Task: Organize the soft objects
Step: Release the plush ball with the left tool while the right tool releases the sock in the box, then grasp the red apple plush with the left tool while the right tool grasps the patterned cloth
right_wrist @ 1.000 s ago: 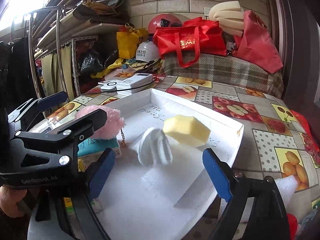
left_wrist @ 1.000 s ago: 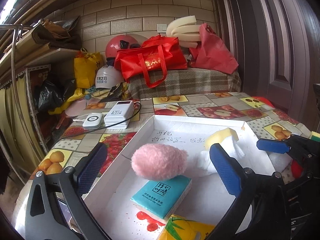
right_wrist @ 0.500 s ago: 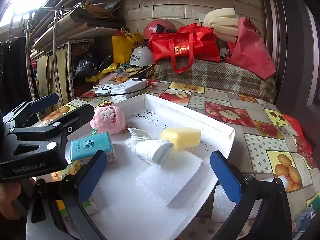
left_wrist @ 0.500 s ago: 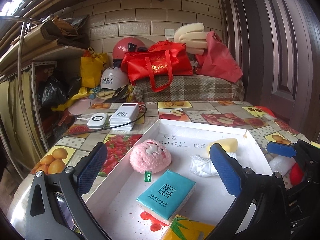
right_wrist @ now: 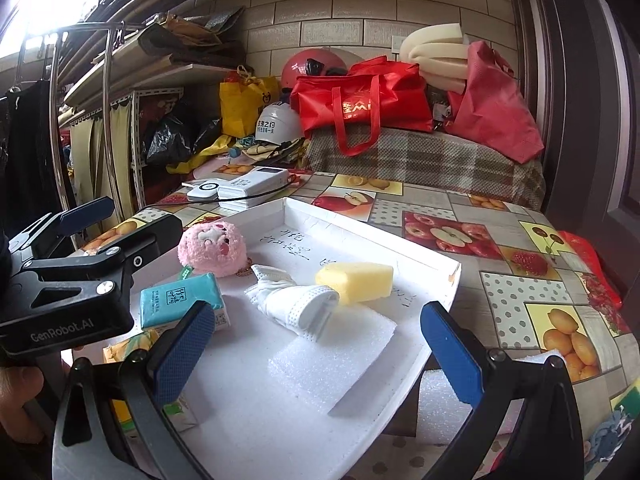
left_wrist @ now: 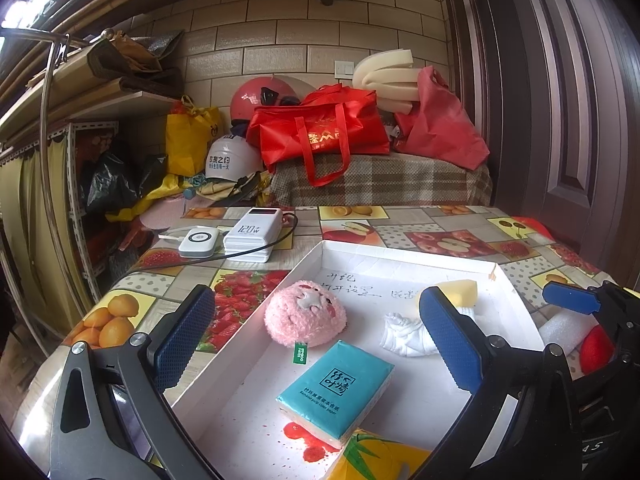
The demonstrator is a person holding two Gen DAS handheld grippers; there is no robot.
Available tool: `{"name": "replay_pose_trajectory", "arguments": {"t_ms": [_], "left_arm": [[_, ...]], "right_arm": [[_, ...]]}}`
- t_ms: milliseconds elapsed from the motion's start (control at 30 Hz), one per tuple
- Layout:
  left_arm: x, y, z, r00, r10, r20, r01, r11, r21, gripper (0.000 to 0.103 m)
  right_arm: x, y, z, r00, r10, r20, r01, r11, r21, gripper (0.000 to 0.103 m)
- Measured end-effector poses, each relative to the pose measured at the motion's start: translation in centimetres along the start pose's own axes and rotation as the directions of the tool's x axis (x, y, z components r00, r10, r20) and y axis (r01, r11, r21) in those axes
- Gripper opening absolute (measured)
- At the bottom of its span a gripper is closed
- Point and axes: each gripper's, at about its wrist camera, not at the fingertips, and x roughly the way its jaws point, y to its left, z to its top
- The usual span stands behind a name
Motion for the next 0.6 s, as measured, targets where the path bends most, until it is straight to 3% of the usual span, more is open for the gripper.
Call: {"name": "replay_pose_trajectory", "arguments": {"t_ms": [300,433,600], "left_arm": [[-1.2,-0.7,-0.3,1.0,0.008,0.008,-0.008,1.0,-0.015,0.103],[-1.5,-1.0,-0.4,1.0,-0.009,0.004,0.009,1.0,-0.025,0.103],[-3.1,-3.3,-0.9,0.991,-0.134,0.016,0.134,0.991,0.008,0.103]], "right_arm": [[-1.9,-0.3,-0.6,0.997,-0.063,0.046,0.061,0.997,0.035,0.103],[-2.6,-0.7,-1.5,0.998,-0.065,-0.027,0.066,0.997,0.045,0.103],[-5.6,-1.4,-3.4,0.996,-0.069,-0.048,0.069,0.998,-0.001,0.103]]}}
